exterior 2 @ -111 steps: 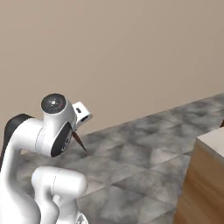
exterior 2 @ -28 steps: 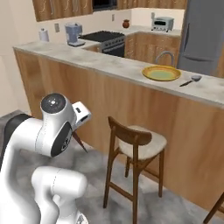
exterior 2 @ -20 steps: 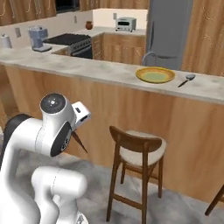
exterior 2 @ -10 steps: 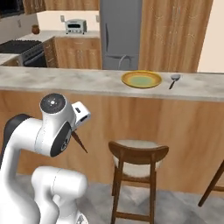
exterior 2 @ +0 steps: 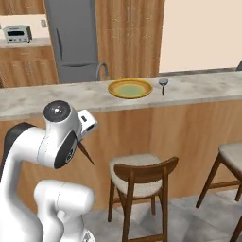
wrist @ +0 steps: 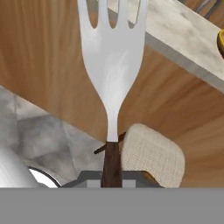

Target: Take the fork and place it on the left side of the plate. Then take the spoon and place it on the right side of the plate. Make sure they're directly next to the plate.

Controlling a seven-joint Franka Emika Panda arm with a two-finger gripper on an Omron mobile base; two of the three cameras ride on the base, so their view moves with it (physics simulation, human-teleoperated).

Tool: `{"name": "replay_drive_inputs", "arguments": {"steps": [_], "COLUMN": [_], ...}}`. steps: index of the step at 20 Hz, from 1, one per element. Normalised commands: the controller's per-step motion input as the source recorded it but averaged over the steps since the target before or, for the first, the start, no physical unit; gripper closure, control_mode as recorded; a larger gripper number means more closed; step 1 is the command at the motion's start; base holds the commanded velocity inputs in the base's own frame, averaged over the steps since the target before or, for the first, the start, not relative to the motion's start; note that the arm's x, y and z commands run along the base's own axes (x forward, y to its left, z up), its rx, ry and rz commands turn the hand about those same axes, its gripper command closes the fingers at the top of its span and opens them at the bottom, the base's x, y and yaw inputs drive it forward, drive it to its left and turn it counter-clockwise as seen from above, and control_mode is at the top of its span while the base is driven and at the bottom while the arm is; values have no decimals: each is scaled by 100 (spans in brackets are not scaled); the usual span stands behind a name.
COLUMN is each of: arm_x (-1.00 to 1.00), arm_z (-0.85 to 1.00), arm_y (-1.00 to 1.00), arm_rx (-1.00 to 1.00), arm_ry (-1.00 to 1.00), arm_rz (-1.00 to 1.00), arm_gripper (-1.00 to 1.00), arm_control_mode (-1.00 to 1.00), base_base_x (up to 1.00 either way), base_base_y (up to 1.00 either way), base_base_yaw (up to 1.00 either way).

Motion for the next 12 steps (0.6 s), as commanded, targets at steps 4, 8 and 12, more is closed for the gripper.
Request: {"name": "replay_drive_inputs", "arguments": {"steps": [4, 8, 12], "arm_x": [0, 0, 0], "arm_z": [0, 0, 0], "arm_y": [0, 0, 0], "arm_rx": [0, 0, 0], "arm_ry": [0, 0, 0], "arm_rz": [0, 0, 0], "arm_gripper": [100, 100, 100], "arm_control_mode": [100, 100, 100], "base_base_x": [34, 25, 8], "base_base_y": [58, 69, 58], "base_base_yaw": [-50, -44, -33]}}
